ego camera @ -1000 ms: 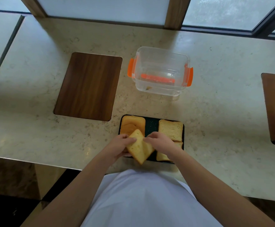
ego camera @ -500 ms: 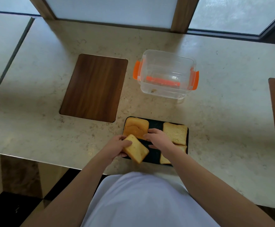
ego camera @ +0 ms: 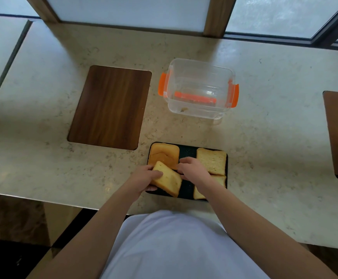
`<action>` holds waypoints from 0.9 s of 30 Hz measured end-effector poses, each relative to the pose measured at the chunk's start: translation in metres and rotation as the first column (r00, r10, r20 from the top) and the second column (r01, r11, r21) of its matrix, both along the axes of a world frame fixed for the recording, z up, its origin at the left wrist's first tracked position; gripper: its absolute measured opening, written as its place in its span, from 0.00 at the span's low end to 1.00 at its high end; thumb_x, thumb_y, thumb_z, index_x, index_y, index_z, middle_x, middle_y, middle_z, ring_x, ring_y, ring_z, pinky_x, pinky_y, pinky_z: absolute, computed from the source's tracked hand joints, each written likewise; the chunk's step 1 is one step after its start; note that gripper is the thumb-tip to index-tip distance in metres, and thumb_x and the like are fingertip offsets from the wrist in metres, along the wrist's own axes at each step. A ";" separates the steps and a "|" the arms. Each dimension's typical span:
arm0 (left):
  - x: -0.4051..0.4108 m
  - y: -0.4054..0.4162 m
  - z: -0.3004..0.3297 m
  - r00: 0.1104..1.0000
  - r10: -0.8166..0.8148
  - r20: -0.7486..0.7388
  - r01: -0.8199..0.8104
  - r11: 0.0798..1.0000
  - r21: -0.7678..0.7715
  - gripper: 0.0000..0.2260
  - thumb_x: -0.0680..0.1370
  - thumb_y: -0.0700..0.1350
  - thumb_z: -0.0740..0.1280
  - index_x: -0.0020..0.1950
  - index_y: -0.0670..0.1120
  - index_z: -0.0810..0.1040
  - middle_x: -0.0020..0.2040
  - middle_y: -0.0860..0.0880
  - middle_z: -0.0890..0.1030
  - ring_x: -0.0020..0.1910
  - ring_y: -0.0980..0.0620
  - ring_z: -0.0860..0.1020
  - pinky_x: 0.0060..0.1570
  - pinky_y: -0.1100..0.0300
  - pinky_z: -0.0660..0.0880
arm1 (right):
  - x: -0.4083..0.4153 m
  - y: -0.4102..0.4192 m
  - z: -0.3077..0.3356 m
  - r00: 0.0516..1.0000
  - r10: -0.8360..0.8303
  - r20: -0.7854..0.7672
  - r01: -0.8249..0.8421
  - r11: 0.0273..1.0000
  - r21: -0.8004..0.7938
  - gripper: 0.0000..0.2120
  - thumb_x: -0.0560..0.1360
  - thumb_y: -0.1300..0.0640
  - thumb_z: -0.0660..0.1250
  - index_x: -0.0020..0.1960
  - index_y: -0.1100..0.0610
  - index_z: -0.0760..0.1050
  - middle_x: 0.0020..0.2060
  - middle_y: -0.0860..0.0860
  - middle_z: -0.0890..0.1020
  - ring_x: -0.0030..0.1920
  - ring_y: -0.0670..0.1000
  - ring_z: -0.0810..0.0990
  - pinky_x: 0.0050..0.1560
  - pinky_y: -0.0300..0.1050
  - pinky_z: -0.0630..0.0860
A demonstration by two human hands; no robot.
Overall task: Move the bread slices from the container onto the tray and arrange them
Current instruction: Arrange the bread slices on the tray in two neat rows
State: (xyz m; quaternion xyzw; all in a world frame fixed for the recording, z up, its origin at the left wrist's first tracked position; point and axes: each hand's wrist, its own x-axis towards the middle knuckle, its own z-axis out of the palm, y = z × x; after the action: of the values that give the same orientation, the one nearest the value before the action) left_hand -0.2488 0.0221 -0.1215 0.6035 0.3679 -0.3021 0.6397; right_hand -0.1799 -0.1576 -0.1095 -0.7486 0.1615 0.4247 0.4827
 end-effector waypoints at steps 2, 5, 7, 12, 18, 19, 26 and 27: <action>0.000 -0.001 0.000 1.000 -0.002 0.002 0.002 1.000 -0.009 0.15 0.77 0.44 0.70 0.64 0.47 0.77 0.57 0.45 0.83 0.55 0.46 0.81 0.40 0.57 0.80 | 0.000 0.001 0.002 1.000 -0.009 0.020 0.008 1.000 0.012 0.25 0.78 0.55 0.69 0.73 0.58 0.71 0.66 0.54 0.78 0.65 0.54 0.77 0.66 0.56 0.76; 0.000 -0.002 0.000 1.000 0.003 0.005 -0.003 1.000 -0.013 0.15 0.77 0.43 0.69 0.64 0.47 0.77 0.57 0.44 0.82 0.55 0.46 0.81 0.41 0.56 0.80 | -0.003 0.000 0.004 0.998 -0.030 0.049 0.028 0.999 0.044 0.26 0.77 0.53 0.70 0.73 0.57 0.71 0.67 0.52 0.77 0.65 0.53 0.77 0.66 0.56 0.76; 0.000 -0.003 0.001 1.000 -0.001 0.004 0.001 1.000 -0.016 0.17 0.77 0.43 0.69 0.66 0.47 0.75 0.59 0.44 0.82 0.56 0.45 0.81 0.41 0.56 0.80 | -0.004 -0.001 0.003 0.998 -0.033 0.057 0.030 0.998 0.051 0.25 0.77 0.53 0.70 0.73 0.56 0.72 0.67 0.51 0.77 0.65 0.52 0.76 0.66 0.56 0.76; -0.002 -0.003 0.003 1.000 0.003 -0.004 -0.003 1.000 -0.008 0.20 0.78 0.42 0.68 0.70 0.46 0.72 0.60 0.44 0.80 0.56 0.45 0.80 0.39 0.57 0.79 | -0.010 -0.006 -0.003 0.995 0.046 0.086 -0.044 0.999 -0.031 0.23 0.78 0.52 0.68 0.72 0.55 0.72 0.64 0.50 0.78 0.62 0.50 0.77 0.62 0.52 0.77; 0.007 0.000 0.018 0.982 -0.181 0.057 0.178 0.983 0.050 0.22 0.77 0.44 0.71 0.71 0.49 0.71 0.61 0.47 0.79 0.55 0.49 0.80 0.38 0.61 0.78 | -0.016 -0.016 0.002 0.969 0.191 0.158 -0.176 0.979 -0.101 0.16 0.77 0.41 0.66 0.61 0.48 0.77 0.52 0.43 0.82 0.48 0.40 0.77 0.42 0.39 0.73; 0.011 0.001 0.022 0.976 -0.206 0.071 0.203 0.978 0.050 0.24 0.77 0.45 0.72 0.72 0.50 0.70 0.60 0.49 0.79 0.55 0.50 0.80 0.39 0.61 0.78 | -0.015 -0.019 0.006 0.969 0.195 0.154 -0.187 0.980 -0.063 0.17 0.76 0.39 0.66 0.60 0.46 0.78 0.51 0.41 0.82 0.49 0.40 0.78 0.43 0.39 0.74; 0.039 0.004 0.045 0.987 -0.024 0.160 0.053 0.983 -0.177 0.16 0.77 0.42 0.72 0.64 0.48 0.75 0.62 0.43 0.78 0.58 0.44 0.81 0.49 0.51 0.81 | -0.001 -0.043 0.019 0.999 0.007 -0.051 0.006 0.968 0.251 0.09 0.78 0.52 0.71 0.57 0.51 0.81 0.45 0.56 0.82 0.46 0.50 0.81 0.49 0.42 0.83; 0.038 0.005 0.044 0.987 0.009 0.161 0.029 0.971 -0.236 0.17 0.77 0.42 0.71 0.65 0.46 0.75 0.62 0.41 0.79 0.57 0.43 0.81 0.48 0.51 0.81 | -0.001 -0.045 0.020 0.994 -0.029 -0.102 0.058 0.952 0.299 0.10 0.78 0.53 0.71 0.58 0.54 0.81 0.43 0.55 0.80 0.45 0.51 0.80 0.48 0.41 0.82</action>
State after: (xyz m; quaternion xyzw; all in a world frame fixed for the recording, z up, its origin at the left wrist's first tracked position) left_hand -0.2106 0.0267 -0.0771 0.5470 0.2731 -0.2973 0.7334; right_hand -0.1809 -0.2025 -0.0895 -0.6411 0.1343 0.4691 0.5924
